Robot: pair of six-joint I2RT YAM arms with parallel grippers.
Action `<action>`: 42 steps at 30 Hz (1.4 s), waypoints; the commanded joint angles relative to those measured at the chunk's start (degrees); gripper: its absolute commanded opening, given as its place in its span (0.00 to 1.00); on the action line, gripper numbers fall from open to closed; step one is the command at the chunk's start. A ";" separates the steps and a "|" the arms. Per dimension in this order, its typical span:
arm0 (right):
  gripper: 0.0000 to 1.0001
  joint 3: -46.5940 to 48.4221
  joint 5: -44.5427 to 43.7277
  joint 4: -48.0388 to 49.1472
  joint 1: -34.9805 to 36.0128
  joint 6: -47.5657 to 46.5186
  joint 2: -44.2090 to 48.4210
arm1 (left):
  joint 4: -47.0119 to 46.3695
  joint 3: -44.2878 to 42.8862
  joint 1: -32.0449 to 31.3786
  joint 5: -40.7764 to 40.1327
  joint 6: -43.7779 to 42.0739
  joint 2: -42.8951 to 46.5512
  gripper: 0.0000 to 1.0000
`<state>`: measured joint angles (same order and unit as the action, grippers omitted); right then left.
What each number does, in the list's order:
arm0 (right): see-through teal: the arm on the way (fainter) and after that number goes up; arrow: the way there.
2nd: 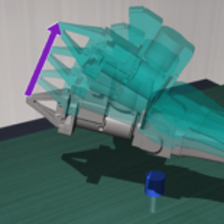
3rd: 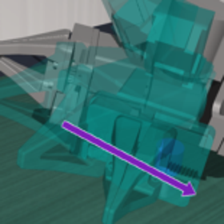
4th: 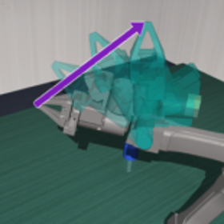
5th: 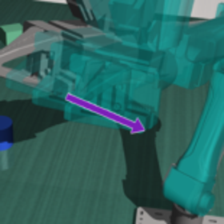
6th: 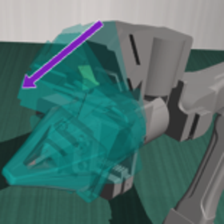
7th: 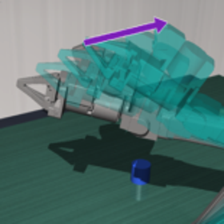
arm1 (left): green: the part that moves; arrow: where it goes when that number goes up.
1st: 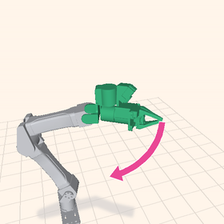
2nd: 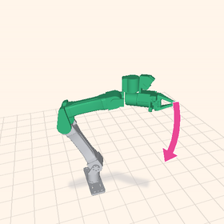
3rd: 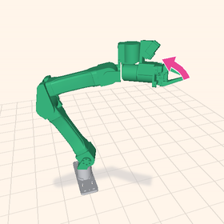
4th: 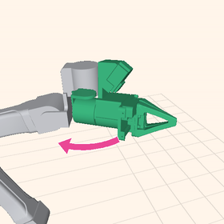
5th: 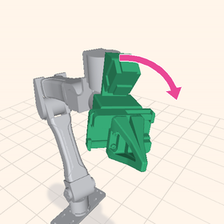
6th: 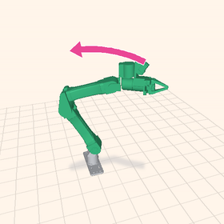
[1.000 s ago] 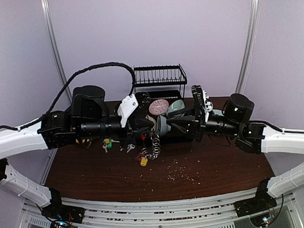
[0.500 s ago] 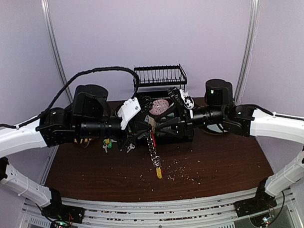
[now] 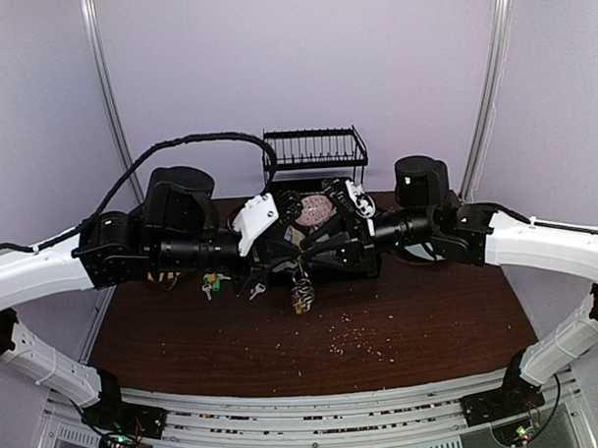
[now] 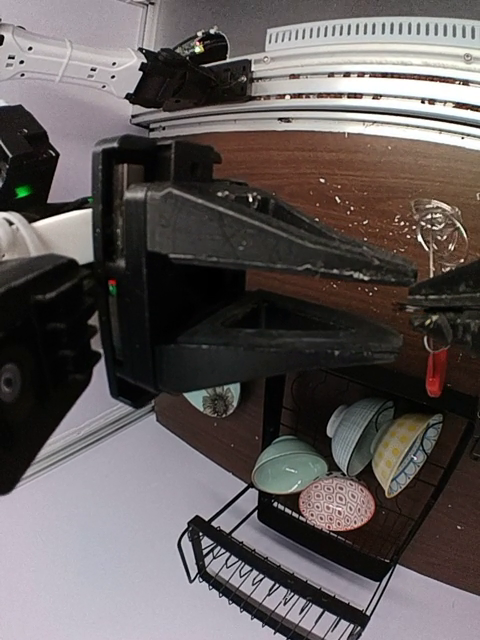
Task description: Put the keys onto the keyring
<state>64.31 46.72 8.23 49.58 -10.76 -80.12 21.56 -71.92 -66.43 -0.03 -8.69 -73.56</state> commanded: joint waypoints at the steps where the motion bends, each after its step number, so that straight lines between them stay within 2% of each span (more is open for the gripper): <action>1: 0.21 1.85 -0.78 0.56 0.27 -0.47 -0.30 | -1.91 -2.08 -0.19 1.60 -0.84 -0.36 0.00; 10: 0.00 2.57 -0.93 -2.08 0.33 -2.63 -0.26 | -2.67 -1.77 -0.23 2.45 -0.91 -0.33 0.00; 14: 0.00 1.91 -2.23 -1.24 0.41 -2.32 0.44 | -3.63 -1.29 -0.24 3.54 -0.73 0.13 0.00; 17: 0.00 -0.09 -2.55 4.76 0.38 1.57 1.65 | -5.85 0.23 -0.19 3.38 0.32 1.41 0.00; 18: 0.00 -1.35 -2.54 7.82 0.30 3.54 2.26 | -6.70 0.96 -0.11 2.43 0.87 1.93 0.09; 19: 0.00 -2.49 -2.59 10.55 0.24 5.79 2.79 | -7.56 1.90 -0.10 1.32 1.28 2.74 0.28; 20: 0.00 -3.65 -2.56 13.78 0.13 8.67 3.37 | -8.34 3.13 -0.02 0.69 1.38 3.67 0.39; 22: 0.00 -6.17 -2.41 20.25 0.13 13.56 4.25 | -11.18 6.51 0.29 0.24 1.00 6.22 0.45; 26: 0.00 -9.88 -0.49 30.85 0.18 21.69 4.54 | -19.08 14.09 1.17 1.80 1.07 11.06 0.38; 30: 0.00 -12.42 -0.98 38.72 0.88 27.28 4.35 | -21.93 15.69 1.17 3.53 2.55 9.95 0.30; 34: 0.00 -13.08 -2.20 41.20 2.19 28.56 4.31 | -28.98 18.31 1.16 5.15 4.42 8.71 0.25; 36: 0.00 -13.26 -2.56 41.25 2.52 28.56 4.27 | -32.56 19.54 1.06 4.89 4.65 8.42 0.25; 39: 0.00 -13.33 -2.69 41.58 2.69 28.78 4.35 | -33.51 19.27 1.13 5.99 4.22 6.98 0.30; 42: 0.00 -13.26 -2.58 41.52 2.94 28.69 4.35 | -34.03 18.76 1.08 4.03 4.44 5.70 0.30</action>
<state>51.35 44.86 45.82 52.03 16.71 -77.08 -6.07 -52.58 -65.60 4.34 -5.08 -66.57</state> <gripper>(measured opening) 0.009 0.303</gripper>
